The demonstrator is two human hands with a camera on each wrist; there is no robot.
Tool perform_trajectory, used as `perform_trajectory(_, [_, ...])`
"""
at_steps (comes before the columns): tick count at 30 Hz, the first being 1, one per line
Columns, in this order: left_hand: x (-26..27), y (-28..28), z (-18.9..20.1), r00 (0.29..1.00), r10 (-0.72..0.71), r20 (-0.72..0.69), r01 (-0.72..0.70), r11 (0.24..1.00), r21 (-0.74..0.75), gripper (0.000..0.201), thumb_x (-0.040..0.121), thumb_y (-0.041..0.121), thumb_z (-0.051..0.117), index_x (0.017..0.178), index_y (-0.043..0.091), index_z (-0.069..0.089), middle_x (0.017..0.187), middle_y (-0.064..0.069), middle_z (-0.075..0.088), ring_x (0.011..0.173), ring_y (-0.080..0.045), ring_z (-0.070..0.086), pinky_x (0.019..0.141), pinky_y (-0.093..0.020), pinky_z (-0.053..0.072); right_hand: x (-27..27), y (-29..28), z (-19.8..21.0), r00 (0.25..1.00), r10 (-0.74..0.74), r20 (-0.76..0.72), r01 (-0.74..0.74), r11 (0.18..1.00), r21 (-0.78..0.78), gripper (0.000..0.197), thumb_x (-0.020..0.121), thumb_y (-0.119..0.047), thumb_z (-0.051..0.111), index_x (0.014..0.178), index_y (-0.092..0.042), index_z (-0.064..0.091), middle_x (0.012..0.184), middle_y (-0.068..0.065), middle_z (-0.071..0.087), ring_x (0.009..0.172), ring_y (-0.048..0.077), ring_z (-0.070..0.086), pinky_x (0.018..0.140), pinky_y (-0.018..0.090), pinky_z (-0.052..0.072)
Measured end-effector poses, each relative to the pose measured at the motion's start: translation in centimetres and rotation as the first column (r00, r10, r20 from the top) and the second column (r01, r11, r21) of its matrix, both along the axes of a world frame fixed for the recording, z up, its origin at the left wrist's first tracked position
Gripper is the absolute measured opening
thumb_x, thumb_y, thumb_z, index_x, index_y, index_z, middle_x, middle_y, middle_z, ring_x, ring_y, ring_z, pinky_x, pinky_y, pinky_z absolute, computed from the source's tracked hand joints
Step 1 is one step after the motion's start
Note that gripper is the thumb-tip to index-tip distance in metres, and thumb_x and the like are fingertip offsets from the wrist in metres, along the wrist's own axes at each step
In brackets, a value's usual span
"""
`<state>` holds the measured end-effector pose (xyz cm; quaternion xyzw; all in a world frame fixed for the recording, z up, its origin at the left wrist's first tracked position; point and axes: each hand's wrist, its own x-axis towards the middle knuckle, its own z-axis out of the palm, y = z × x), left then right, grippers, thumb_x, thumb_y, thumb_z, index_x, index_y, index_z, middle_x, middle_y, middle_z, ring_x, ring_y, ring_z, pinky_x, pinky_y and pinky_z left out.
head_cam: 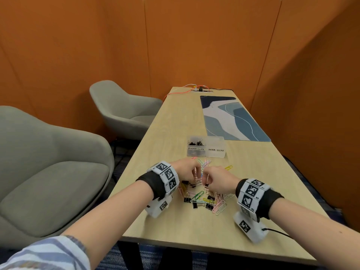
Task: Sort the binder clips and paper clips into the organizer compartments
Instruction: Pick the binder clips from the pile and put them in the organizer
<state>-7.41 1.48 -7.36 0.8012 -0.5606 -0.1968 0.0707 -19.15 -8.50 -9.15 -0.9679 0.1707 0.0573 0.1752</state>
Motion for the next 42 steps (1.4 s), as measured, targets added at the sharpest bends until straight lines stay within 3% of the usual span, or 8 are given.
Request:
perform_trajectory(4, [0.9,0.2,-0.4,0.995,0.099,0.001,-0.098,0.995,-0.024,0.022,0.084,0.007,0.061,0.105,0.013,0.066,0.094,-0.002,0.058,0.093,-0.022,0.059,0.078,-0.028,0.049,-0.2,-0.1,-0.1,0.999,0.029,0.023,-0.028,0.999,-0.035,0.022,0.078,0.0,0.051,0.083,-0.021,0.055,0.086,-0.001,0.05,0.084,0.015,0.046,0.068,0.023,0.037])
perform_trajectory(11, [1.1,1.2,-0.5,0.999,0.047,-0.02,-0.046,0.995,0.083,0.032,0.075,0.007,0.072,0.106,0.011,0.065,0.091,0.0,0.06,0.079,-0.018,0.056,0.069,-0.028,0.047,0.1,-0.1,0.3,0.999,-0.034,0.029,0.034,0.999,-0.001,0.005,0.082,-0.019,0.061,0.078,-0.02,0.058,0.085,-0.001,0.059,0.083,0.015,0.054,0.071,0.025,0.04])
perform_trajectory(17, [0.9,1.3,-0.8,0.996,-0.009,0.086,0.007,1.0,0.023,0.024,0.079,0.009,0.066,0.103,0.011,0.065,0.094,-0.005,0.061,0.082,-0.017,0.052,0.071,-0.025,0.043,1.0,0.4,0.0,0.997,-0.08,-0.021,0.079,0.997,-0.023,0.025,0.076,-0.01,0.057,0.061,-0.026,0.046,0.084,0.0,0.059,0.089,0.022,0.06,0.069,0.027,0.041])
perform_trajectory(22, [1.1,1.9,-0.1,0.998,0.001,0.057,0.003,0.997,-0.08,0.024,0.085,0.017,0.061,0.108,0.011,0.064,0.108,-0.006,0.056,0.092,-0.016,0.049,0.079,-0.025,0.041,1.1,-0.4,0.0,0.979,-0.198,0.056,0.175,0.943,0.282,0.015,0.074,-0.005,0.063,0.075,-0.02,0.06,0.074,-0.002,0.059,0.067,0.013,0.054,0.056,0.02,0.043])
perform_trajectory(28, [1.8,2.4,0.1,0.997,0.065,-0.037,-0.067,0.995,-0.078,0.016,0.086,0.018,0.059,0.101,0.016,0.065,0.099,-0.003,0.063,0.089,-0.019,0.059,0.078,-0.029,0.049,0.7,-1.6,0.5,0.93,-0.337,0.149,0.219,0.831,0.512,0.023,0.085,-0.003,0.056,0.101,-0.012,0.069,0.1,0.008,0.066,0.085,0.016,0.057,0.075,0.029,0.049])
perform_trajectory(35, [1.2,2.8,0.0,0.997,0.072,-0.008,-0.072,0.997,-0.03,0.03,0.09,0.005,0.043,0.109,0.011,0.064,0.093,-0.01,0.063,0.081,-0.018,0.054,0.073,-0.026,0.045,-1.2,-0.6,1.4,0.967,-0.253,0.014,0.195,0.779,0.597,0.038,0.091,0.005,0.025,0.084,-0.012,0.059,0.064,0.004,0.042,0.049,0.009,0.05,0.047,0.021,0.042])
perform_trajectory(37, [1.1,2.9,0.0,0.998,0.07,-0.006,-0.071,0.997,-0.037,0.034,0.09,0.003,0.039,0.113,0.011,0.063,0.09,-0.009,0.06,0.081,-0.018,0.053,0.072,-0.026,0.043,-1.9,-0.2,1.5,0.977,-0.213,-0.009,0.182,0.812,0.555,0.036,0.088,0.003,0.025,0.078,-0.014,0.055,0.061,0.003,0.04,0.04,0.008,0.043,0.042,0.021,0.034])
perform_trajectory(42, [1.2,2.7,0.3,0.994,0.106,-0.042,-0.108,0.992,-0.065,0.038,0.093,0.002,0.039,0.121,0.013,0.061,0.115,-0.01,0.062,0.099,-0.022,0.058,0.08,-0.024,0.044,-3.4,-0.1,1.6,0.989,0.124,-0.076,-0.113,0.985,0.129,0.014,0.092,-0.018,0.047,0.1,-0.024,0.057,0.079,-0.005,0.052,0.07,0.011,0.046,0.061,0.021,0.036])
